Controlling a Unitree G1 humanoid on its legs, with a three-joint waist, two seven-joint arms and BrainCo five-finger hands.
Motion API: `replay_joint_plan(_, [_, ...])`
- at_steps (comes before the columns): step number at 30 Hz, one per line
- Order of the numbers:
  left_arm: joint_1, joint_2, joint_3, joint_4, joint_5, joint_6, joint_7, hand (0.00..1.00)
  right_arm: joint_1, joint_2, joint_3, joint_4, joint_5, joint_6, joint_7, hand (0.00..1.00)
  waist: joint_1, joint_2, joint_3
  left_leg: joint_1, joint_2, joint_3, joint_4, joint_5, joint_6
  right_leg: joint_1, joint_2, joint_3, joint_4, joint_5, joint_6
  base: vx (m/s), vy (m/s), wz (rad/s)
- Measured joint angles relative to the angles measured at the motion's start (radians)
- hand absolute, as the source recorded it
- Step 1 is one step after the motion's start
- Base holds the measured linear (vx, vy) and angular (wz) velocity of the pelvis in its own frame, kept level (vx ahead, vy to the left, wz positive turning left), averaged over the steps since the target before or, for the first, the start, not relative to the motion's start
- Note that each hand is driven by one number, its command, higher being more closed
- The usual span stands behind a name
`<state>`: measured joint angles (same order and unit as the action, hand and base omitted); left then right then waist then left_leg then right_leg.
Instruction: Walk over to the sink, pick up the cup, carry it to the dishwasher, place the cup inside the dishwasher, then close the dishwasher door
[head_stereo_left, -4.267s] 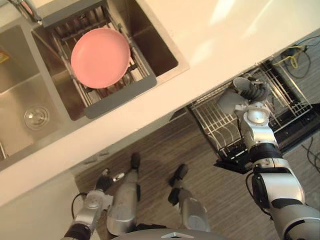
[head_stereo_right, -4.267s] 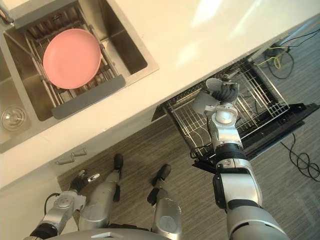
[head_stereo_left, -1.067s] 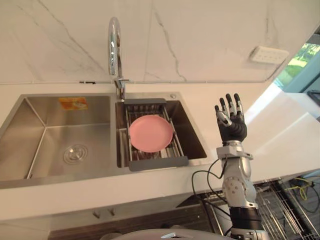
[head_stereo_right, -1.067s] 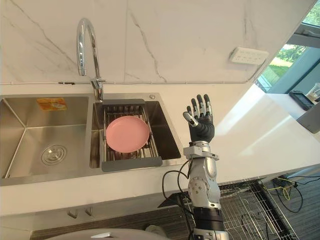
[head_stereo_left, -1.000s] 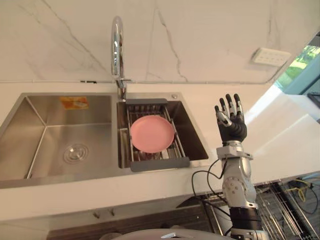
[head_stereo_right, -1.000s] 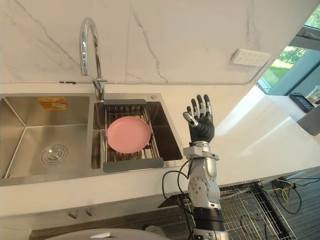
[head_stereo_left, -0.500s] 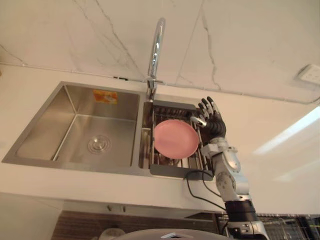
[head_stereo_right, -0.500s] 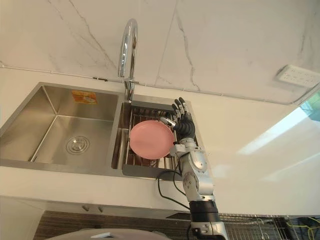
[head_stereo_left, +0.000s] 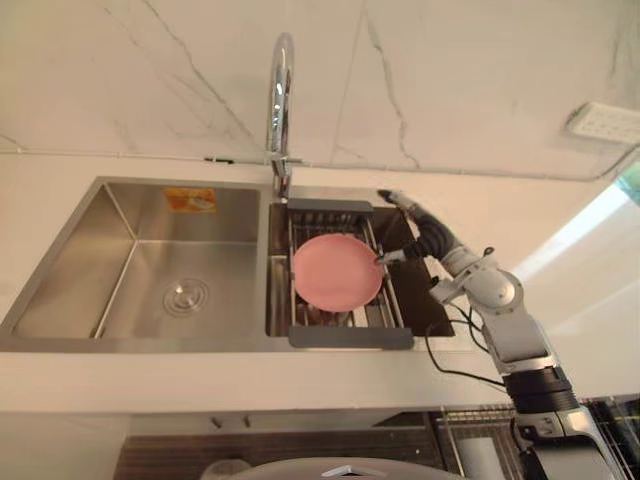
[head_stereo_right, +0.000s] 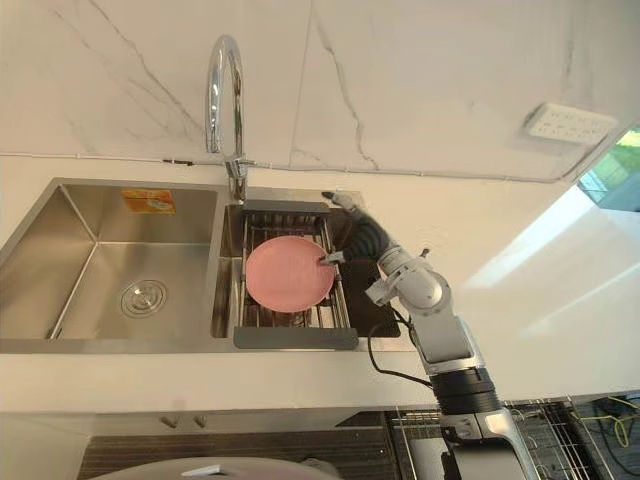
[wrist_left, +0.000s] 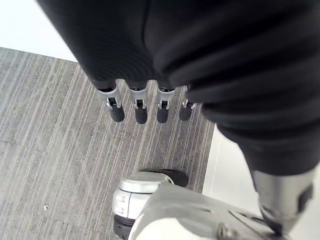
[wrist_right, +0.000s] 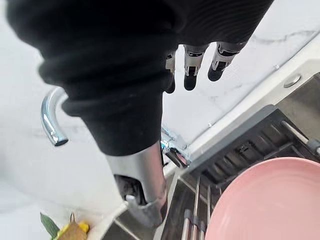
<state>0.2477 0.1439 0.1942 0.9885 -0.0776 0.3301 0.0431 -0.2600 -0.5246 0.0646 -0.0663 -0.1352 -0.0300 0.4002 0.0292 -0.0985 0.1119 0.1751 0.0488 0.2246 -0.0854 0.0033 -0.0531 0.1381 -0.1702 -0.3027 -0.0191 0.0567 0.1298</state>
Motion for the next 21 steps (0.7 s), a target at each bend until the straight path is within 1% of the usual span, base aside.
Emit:
replay_joint_plan(2, [-0.002,0.004,-0.005,0.0,-0.001,0.0,-0.004,0.0,0.002,0.0,0.016,0.0,-0.059,-0.036,0.051,0.0,-0.001,-0.003,-0.002,0.0,0.0,0.004,0.0,0.0,0.0,-0.001,0.001,0.004,-0.004,0.002,-0.002,-0.02,-0.002,-0.05])
replay_joint_plan(3, [-0.003,0.005,-0.011,0.0,-0.002,0.0,-0.004,0.0,0.002,0.0,0.019,0.0,-0.077,-0.046,0.058,0.0,-0.001,-0.003,-0.002,0.001,0.0,0.005,0.0,0.0,0.0,-0.001,0.001,0.005,-0.004,0.002,-0.003,-0.02,-0.005,-0.06])
replay_joint_plan(5, [-0.004,0.011,-0.035,0.0,-0.004,0.0,-0.004,0.0,0.003,-0.008,0.052,0.0,-0.146,-0.086,0.062,0.0,-0.001,-0.003,-0.002,0.003,0.0,0.008,0.0,0.002,0.002,-0.001,0.003,0.008,-0.006,0.003,-0.004,-0.01,-0.007,-0.05])
replay_joint_plan(6, [-0.006,0.014,-0.043,0.0,-0.005,0.0,-0.004,0.0,0.006,-0.008,0.059,0.0,-0.166,-0.099,0.059,0.0,0.0,-0.003,-0.002,0.003,0.0,0.008,0.0,0.002,0.003,-0.001,0.003,0.009,-0.006,0.003,-0.004,0.0,0.0,0.0])
replay_joint_plan(7, [-0.008,0.016,-0.052,0.0,-0.005,0.0,-0.004,0.0,0.012,-0.008,0.079,0.002,-0.219,-0.117,0.042,0.0,0.002,-0.003,-0.002,0.003,0.0,0.009,0.0,0.003,0.004,-0.001,0.003,0.009,-0.007,0.003,-0.004,0.0,0.0,0.0])
replay_joint_plan(9, [-0.01,0.017,-0.074,0.0,-0.009,0.001,-0.003,0.0,0.014,0.0,0.122,0.011,-0.323,-0.121,-0.017,0.0,0.004,-0.001,-0.001,0.003,-0.002,0.009,0.0,0.004,0.006,-0.001,0.003,0.009,-0.007,0.003,-0.003,0.0,0.0,0.0])
replay_joint_plan(12, [-0.015,0.021,-0.098,0.0,-0.027,0.003,-0.002,0.0,0.015,0.034,0.141,0.057,-0.457,-0.134,-0.112,0.0,0.012,0.001,0.0,0.003,-0.006,0.006,0.0,0.006,0.008,-0.001,0.003,0.008,-0.007,0.004,-0.003,-0.01,-0.002,0.01])
replay_joint_plan(14, [-0.017,0.028,-0.113,0.0,-0.07,0.013,0.001,0.0,0.016,0.057,0.143,0.094,-0.51,-0.131,-0.149,0.0,0.018,0.002,0.0,0.001,-0.007,0.0,0.0,0.007,0.01,0.001,0.002,0.002,-0.007,0.004,-0.003,-0.02,-0.005,0.09])
replay_joint_plan(15, [-0.019,0.032,-0.118,0.0,-0.087,0.02,0.003,0.0,0.016,0.069,0.146,0.112,-0.531,-0.119,-0.163,0.0,0.021,0.002,0.0,-0.001,-0.009,-0.006,0.0,0.01,0.012,0.002,0.001,-0.005,-0.007,0.004,-0.003,-0.02,-0.005,0.14])
replay_joint_plan(16, [-0.019,0.032,-0.118,0.0,-0.087,0.023,0.003,0.0,0.016,0.073,0.148,0.123,-0.532,-0.113,-0.166,0.0,0.022,0.003,0.001,-0.002,-0.01,-0.01,0.0,0.011,0.012,0.003,0.001,-0.009,-0.007,0.003,-0.002,-0.02,-0.004,0.16])
replay_joint_plan(17, [-0.02,0.032,-0.118,0.0,-0.085,0.023,0.002,0.0,0.017,0.086,0.15,0.137,-0.544,-0.096,-0.171,0.0,0.025,0.005,0.002,-0.003,-0.014,-0.016,0.0,0.013,0.013,0.006,0.0,-0.013,-0.007,0.003,-0.002,-0.03,0.0,0.16])
replay_joint_plan(19, [-0.02,0.032,-0.118,0.0,-0.083,0.023,0.001,0.0,0.017,0.097,0.155,0.157,-0.572,-0.09,-0.188,0.0,0.027,0.01,0.006,-0.003,-0.016,-0.028,-0.001,0.016,0.015,0.011,-0.002,-0.022,-0.007,0.003,-0.002,-0.03,-0.002,0.18])
replay_joint_plan(20, [-0.02,0.031,-0.118,0.0,-0.082,0.024,-0.001,0.0,0.018,0.103,0.161,0.164,-0.586,-0.075,-0.192,0.0,0.026,0.013,0.008,-0.004,-0.017,-0.037,-0.001,0.018,0.016,0.018,-0.004,-0.034,-0.007,0.001,0.0,-0.04,-0.006,0.18])
replay_joint_plan(21, [-0.02,0.031,-0.118,0.0,-0.082,0.026,-0.002,0.0,0.021,0.109,0.161,0.165,-0.594,-0.069,-0.192,0.0,0.026,0.013,0.008,-0.005,-0.018,-0.039,-0.001,0.018,0.016,0.018,-0.004,-0.037,-0.007,0.001,-0.001,-0.05,-0.004,0.14])
